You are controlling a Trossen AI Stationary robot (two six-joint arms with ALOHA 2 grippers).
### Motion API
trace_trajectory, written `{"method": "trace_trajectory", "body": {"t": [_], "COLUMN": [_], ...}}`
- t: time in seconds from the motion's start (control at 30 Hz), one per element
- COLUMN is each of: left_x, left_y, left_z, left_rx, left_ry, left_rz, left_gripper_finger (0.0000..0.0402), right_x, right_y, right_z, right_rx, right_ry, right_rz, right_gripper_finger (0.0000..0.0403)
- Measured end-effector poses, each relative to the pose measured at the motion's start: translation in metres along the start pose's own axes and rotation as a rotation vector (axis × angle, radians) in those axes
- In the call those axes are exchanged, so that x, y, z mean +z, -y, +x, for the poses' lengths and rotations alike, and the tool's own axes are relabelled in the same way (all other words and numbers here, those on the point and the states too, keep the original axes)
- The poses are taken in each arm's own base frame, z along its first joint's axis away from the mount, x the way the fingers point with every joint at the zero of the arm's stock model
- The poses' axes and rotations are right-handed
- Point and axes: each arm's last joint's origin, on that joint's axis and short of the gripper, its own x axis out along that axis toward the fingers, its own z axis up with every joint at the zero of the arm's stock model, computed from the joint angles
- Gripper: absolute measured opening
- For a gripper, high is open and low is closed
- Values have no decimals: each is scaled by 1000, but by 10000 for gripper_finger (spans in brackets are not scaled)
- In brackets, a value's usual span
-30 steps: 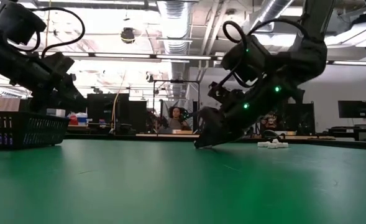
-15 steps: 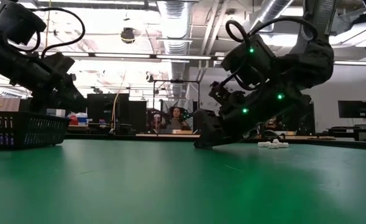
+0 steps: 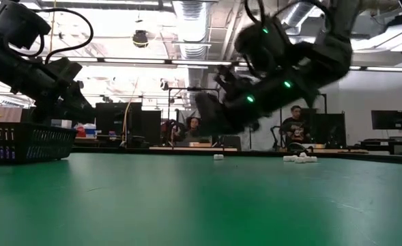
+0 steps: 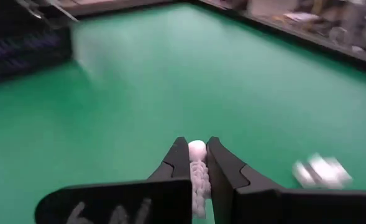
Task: Sort Halloween decoration
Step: Put the white skeleton toy into the yellow basket
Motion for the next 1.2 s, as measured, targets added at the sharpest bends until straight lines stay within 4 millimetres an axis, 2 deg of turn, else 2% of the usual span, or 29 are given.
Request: {"method": "trace_trajectory", "body": {"t": [0.3,0.47,0.67,0.77,0.97,1.1,1.2], "left_x": [0,0,0,0,0,0,0], "left_y": [0,0,0,0,0,0,0], "left_z": [0,0,0,0,0,0,0], "left_rx": [0,0,1,0,-3,-3,-3], "left_ry": [0,0,0,1,2,2,2], "left_rz": [-3,-4,-4,-4,-5,0,3], "left_gripper_finger": [126,126,126,126,126,126,126], "right_x": [62,96,123,130,124,132,125], "right_y": [-49,-72,-90,-101,-138,-160,-177], "right_z": [15,12,6,11,41,54,65], "right_rx": [199,278,379,448,610,708,795], "right_ry": [55,106,183,204,212,246,201], "right_rz": [-112,-151,-155,-152,-172,-175,-185], "right_gripper_finger": [36,37,38,39,39,39,39]}}
